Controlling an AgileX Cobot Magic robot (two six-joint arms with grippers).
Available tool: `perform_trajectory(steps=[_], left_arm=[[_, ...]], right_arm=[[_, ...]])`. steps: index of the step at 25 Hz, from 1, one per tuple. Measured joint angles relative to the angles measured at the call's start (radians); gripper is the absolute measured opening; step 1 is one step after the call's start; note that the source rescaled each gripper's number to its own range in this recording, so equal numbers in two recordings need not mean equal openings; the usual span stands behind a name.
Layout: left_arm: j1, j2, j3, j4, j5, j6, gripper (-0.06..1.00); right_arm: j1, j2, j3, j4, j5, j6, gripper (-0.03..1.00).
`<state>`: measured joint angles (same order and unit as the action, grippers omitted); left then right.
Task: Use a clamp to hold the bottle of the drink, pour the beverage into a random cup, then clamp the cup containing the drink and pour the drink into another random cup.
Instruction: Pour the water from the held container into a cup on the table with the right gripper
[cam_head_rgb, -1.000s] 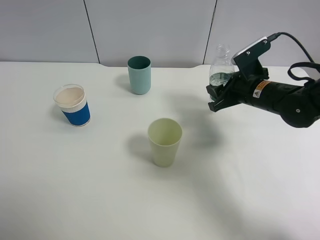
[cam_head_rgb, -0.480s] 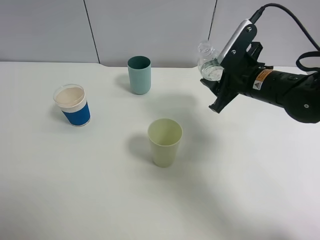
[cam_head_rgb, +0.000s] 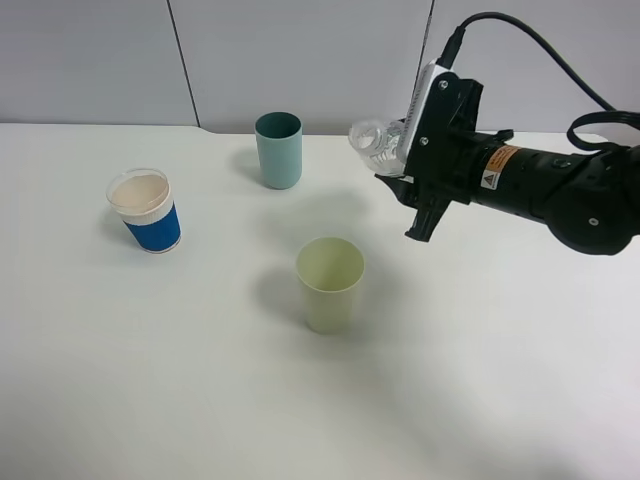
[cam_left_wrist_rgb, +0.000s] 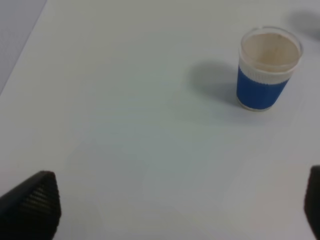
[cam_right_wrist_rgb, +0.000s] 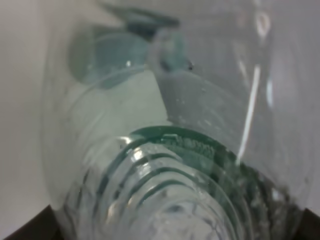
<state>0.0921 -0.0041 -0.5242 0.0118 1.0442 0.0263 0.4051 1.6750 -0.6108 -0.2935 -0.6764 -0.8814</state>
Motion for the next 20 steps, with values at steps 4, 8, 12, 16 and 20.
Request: perform_trajectory(steps=[4,8,12,16,20], left_arm=[[0.0,0.0,0.0,0.0,0.0,0.0,0.98],[0.0,0.0,0.0,0.0,0.0,0.0,0.98],[0.0,0.0,0.0,0.0,0.0,0.0,0.98],[0.0,0.0,0.0,0.0,0.0,0.0,0.98],[0.0,0.0,0.0,0.0,0.0,0.0,0.98]], right_arm=[[0.033,0.0,0.0,0.0,0.0,-0.067,0.0],[0.047,0.0,0.0,0.032,0.0,-0.138,0.0],[0.062,0.0,0.0,0.1,0.002,-0.255,0.0],[0.089,0.0,0.0,0.175,0.004,-0.326,0.0],[0.119,0.0,0.0,0.247,0.005,-0.39,0.0]])
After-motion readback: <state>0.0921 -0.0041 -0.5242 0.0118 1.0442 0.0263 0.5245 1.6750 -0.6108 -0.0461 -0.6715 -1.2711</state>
